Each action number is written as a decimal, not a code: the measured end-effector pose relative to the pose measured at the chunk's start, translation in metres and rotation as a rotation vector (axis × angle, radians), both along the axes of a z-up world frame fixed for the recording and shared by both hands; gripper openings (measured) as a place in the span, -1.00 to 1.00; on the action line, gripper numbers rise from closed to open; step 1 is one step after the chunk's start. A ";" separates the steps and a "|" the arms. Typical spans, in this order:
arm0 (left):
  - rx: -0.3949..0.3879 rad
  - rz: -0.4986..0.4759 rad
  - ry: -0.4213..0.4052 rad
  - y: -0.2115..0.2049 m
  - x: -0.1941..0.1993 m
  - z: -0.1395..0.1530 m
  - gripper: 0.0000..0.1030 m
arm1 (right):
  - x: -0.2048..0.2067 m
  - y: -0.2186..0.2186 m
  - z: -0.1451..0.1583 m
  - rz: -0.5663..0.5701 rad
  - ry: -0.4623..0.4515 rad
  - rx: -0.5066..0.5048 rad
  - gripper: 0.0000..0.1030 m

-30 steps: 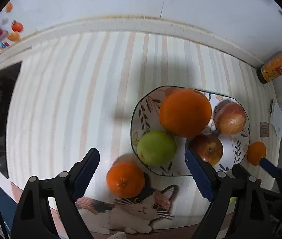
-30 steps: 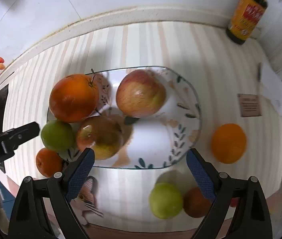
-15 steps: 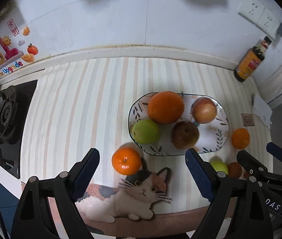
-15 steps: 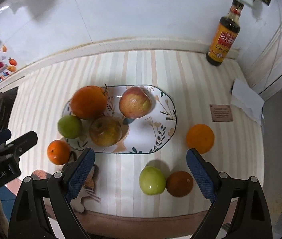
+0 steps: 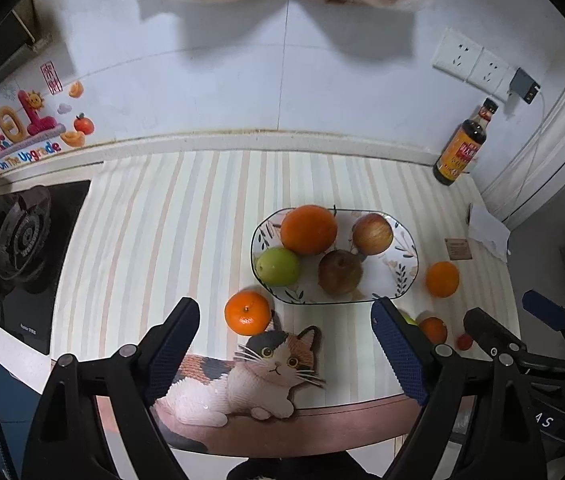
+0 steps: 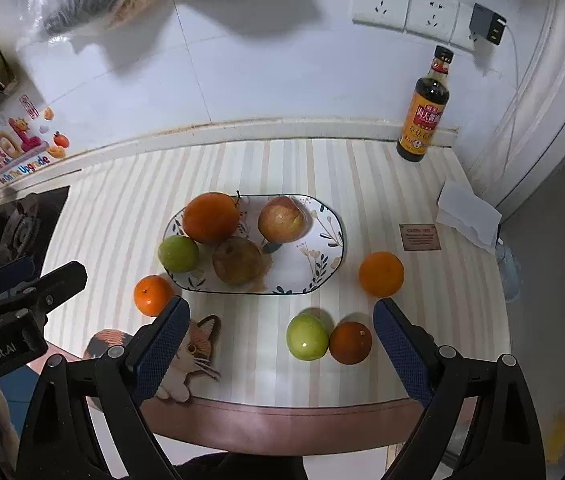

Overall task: Organize fruits
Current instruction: 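Move both tools back toward the fruit beside the cat cushion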

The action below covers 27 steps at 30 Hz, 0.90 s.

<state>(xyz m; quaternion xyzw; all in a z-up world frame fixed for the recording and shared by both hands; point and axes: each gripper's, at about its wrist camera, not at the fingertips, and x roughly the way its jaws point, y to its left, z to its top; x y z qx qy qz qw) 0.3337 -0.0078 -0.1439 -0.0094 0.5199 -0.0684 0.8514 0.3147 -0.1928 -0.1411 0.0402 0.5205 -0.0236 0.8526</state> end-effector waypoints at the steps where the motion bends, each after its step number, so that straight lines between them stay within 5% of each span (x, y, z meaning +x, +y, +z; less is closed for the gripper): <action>1: -0.007 -0.001 -0.005 0.000 -0.002 0.002 0.70 | -0.002 0.001 0.002 0.000 -0.004 0.000 0.85; 12: 0.005 0.036 0.027 0.016 0.000 -0.016 0.71 | -0.011 -0.016 -0.009 -0.055 0.002 0.072 0.85; 13: 0.015 0.039 0.040 0.018 0.003 -0.021 0.90 | -0.009 -0.021 -0.014 -0.064 0.016 0.083 0.85; 23: 0.037 0.087 0.264 0.036 0.040 -0.113 0.99 | 0.020 -0.058 -0.132 -0.142 0.242 0.177 0.85; 27: 0.057 0.097 0.336 0.034 0.054 -0.145 0.99 | 0.025 -0.057 -0.160 -0.126 0.263 0.199 0.84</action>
